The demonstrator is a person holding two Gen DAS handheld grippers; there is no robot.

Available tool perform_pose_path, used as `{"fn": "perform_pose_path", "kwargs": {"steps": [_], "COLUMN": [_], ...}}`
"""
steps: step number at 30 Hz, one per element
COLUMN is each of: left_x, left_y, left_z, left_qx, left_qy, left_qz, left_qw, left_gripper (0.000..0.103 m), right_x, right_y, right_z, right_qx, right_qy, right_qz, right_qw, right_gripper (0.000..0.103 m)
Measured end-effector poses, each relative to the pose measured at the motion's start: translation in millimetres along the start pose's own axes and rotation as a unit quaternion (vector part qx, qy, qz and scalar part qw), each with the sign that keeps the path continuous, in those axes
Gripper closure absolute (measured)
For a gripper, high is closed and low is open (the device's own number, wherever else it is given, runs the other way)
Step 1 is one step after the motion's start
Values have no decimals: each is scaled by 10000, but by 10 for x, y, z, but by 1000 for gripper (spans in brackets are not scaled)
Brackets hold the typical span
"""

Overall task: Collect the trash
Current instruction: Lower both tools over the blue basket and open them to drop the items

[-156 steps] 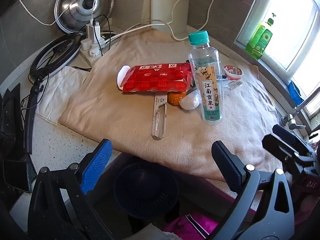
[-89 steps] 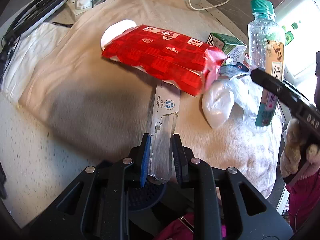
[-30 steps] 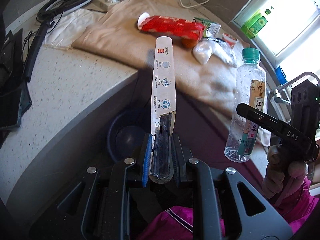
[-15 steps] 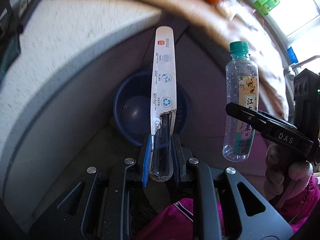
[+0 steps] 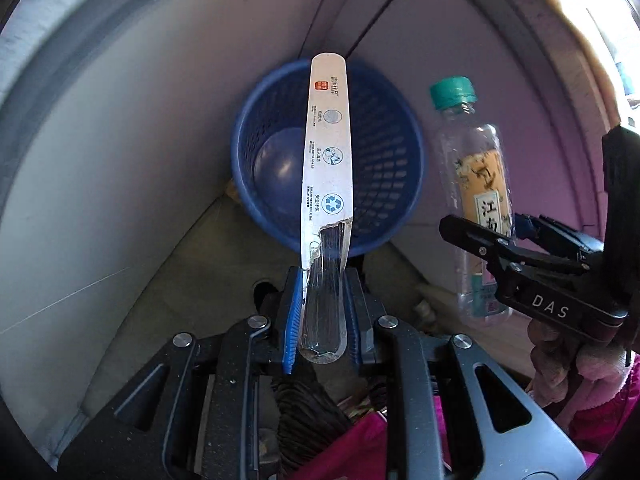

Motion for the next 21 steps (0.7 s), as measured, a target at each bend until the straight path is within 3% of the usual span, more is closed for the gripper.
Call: {"fn": "perform_pose_path", "kwargs": {"steps": [8, 21], "left_x": [119, 252], "left_y": [40, 13], "left_z": [347, 572], "left_qx": [207, 609], "left_qy": [-225, -361], "left_qz": [-22, 126], "left_qw": [9995, 9974], "left_gripper": [83, 75], "right_x": [103, 191], "right_y": [61, -59], "right_z": [399, 633], "right_qx": [-271, -595], "right_qy": [-342, -249], "right_qz": [16, -230], "right_qw": [9990, 9977], "right_gripper": [49, 49]}}
Point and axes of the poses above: each gripper's, at about its wrist camera, not at the fingertips, and z roughly the way its jaws point, y to its right, x to its top, the point moved 1 cm from there along z, roughly the way its jaws point, and after that the axes turned 4 degrees about y, right-handed, at the moved point
